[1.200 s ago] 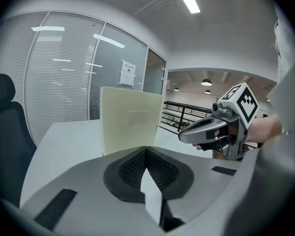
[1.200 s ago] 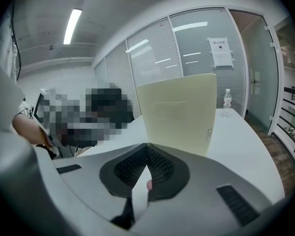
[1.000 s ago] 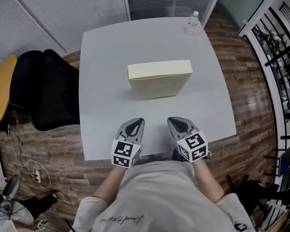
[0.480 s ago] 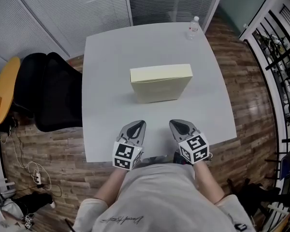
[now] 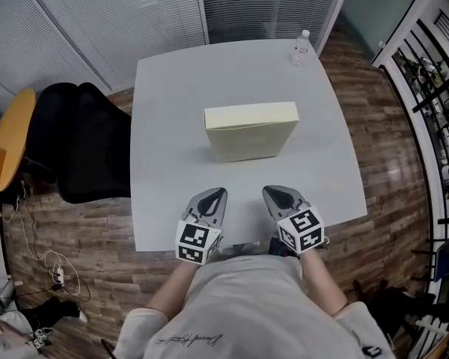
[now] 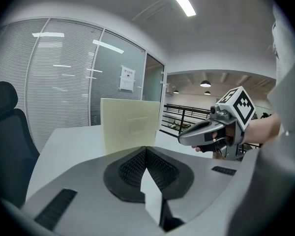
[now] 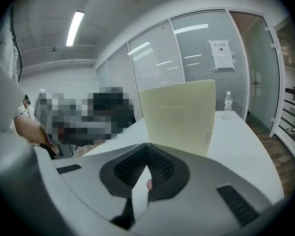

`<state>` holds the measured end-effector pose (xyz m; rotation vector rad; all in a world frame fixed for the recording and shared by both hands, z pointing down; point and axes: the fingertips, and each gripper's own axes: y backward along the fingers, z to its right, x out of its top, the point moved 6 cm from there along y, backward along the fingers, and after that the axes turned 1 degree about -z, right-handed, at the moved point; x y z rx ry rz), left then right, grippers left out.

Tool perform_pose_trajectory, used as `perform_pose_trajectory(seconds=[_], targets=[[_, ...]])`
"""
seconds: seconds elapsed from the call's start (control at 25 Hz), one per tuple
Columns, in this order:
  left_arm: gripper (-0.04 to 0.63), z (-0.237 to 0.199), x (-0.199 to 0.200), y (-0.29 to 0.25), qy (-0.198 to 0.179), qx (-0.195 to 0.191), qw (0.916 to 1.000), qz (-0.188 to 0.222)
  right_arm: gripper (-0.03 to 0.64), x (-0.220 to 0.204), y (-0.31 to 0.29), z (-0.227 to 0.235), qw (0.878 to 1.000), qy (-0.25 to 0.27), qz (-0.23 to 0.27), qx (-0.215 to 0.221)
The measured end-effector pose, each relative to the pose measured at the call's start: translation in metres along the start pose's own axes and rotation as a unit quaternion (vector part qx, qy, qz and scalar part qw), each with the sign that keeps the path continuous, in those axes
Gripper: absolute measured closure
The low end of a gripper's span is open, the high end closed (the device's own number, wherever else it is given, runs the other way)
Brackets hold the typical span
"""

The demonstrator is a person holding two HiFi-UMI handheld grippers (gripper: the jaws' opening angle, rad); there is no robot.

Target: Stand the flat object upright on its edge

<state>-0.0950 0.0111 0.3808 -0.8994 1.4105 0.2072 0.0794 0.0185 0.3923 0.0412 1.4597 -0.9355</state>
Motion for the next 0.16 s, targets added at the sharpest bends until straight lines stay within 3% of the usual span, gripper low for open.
perform_pose_trajectory(seconds=[0.16], targets=[[0.583, 0.0013, 0.0008, 0.0009, -0.001, -0.001, 1.0000, -0.001, 0.592, 0.0036, 0.0012, 0.0003, 1.000, 0.000, 0.005, -0.001]])
